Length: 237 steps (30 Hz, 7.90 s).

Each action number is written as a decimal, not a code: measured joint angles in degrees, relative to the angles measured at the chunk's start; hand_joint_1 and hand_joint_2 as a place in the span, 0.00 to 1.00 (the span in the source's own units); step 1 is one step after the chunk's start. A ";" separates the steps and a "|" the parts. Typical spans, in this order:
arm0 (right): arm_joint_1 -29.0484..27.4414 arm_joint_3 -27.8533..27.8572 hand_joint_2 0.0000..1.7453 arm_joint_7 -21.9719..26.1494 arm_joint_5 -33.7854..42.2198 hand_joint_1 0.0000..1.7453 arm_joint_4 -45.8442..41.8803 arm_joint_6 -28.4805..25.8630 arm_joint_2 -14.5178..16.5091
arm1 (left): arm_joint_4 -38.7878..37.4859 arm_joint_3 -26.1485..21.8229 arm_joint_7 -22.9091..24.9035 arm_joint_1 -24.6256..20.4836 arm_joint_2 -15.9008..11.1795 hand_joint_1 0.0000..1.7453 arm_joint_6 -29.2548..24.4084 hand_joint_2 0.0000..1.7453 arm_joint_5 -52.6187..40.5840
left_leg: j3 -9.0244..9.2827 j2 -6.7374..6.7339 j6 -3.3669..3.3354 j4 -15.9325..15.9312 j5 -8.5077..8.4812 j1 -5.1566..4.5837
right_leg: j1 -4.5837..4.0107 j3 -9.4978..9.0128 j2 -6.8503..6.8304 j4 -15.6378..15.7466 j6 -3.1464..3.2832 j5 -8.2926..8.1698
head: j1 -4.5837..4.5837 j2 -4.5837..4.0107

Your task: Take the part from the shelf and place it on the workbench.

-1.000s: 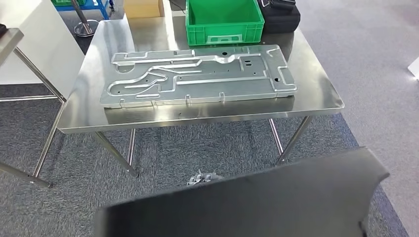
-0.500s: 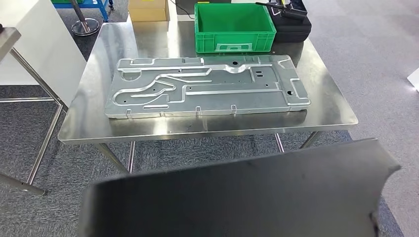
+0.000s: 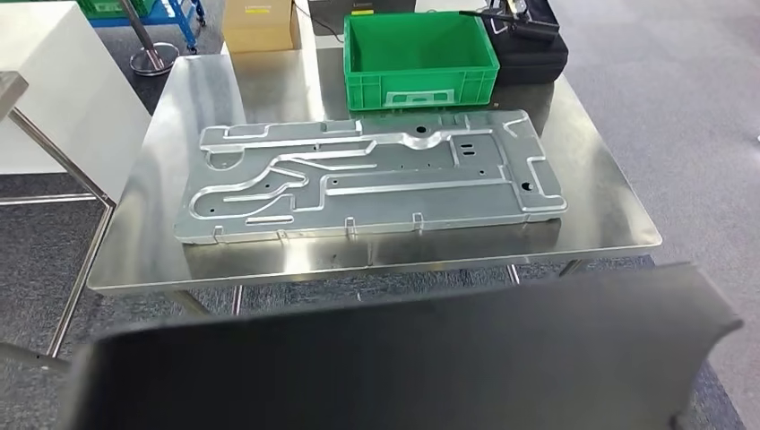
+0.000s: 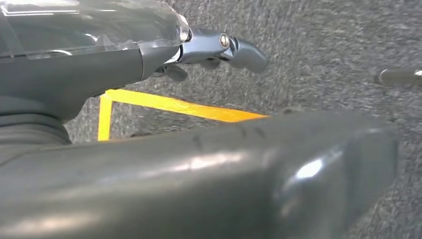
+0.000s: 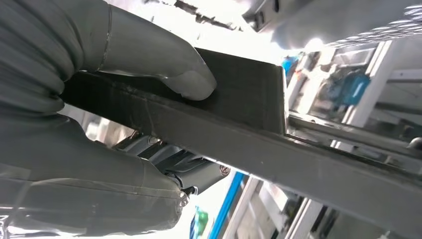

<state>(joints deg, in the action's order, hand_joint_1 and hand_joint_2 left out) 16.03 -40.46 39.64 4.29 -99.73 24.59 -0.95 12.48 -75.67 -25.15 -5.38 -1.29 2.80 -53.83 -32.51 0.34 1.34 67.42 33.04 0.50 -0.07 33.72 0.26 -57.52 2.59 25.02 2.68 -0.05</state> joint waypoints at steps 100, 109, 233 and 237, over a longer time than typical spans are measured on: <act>-23.10 76.79 0.00 -0.02 -45.82 0.00 17.88 -59.43 -6.69 | -0.02 -2.60 -4.55 2.14 3.12 0.00 1.41 0.00 2.51 | 1.43 0.13 -0.46 -8.06 -4.75 0.35 | 0.66 -0.58 -0.51 -0.51 -2.43 0.73 | -0.51 0.00; -22.92 89.32 0.00 -0.02 -46.86 0.00 40.77 -52.98 -5.02 | -0.02 -3.21 -4.64 2.09 4.41 0.00 1.33 0.00 2.56 | 0.93 -0.13 -2.99 -9.79 -6.58 0.04 | 1.01 1.94 -0.31 -6.68 -4.55 5.99 | -0.72 0.01; -12.53 95.43 0.00 -25.11 -64.40 0.00 87.73 -26.73 2.69 | -0.02 -2.26 -6.11 0.56 4.39 0.00 1.92 0.00 -2.62 | 3.48 -1.17 -3.51 -11.81 -5.22 0.10 | 0.78 3.17 0.50 -11.71 -4.63 9.44 | -1.48 0.00; -12.76 95.43 0.00 -25.75 -64.92 0.00 87.76 -26.72 2.70 | -0.02 -2.26 -6.07 0.54 4.37 0.00 1.92 0.00 -2.64 | 3.06 -2.12 -3.31 -11.29 -5.22 0.05 | 1.21 1.97 0.03 -10.83 -5.04 6.89 | -1.48 0.01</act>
<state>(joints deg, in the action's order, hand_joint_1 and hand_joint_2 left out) 3.27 54.97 13.89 -60.63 -11.98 -2.13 1.75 12.46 -77.94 -31.21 -4.84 3.08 4.72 -56.47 -29.46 -1.78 -1.97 56.13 27.82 0.54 1.14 35.70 0.28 -68.35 -2.45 31.92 1.20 -0.04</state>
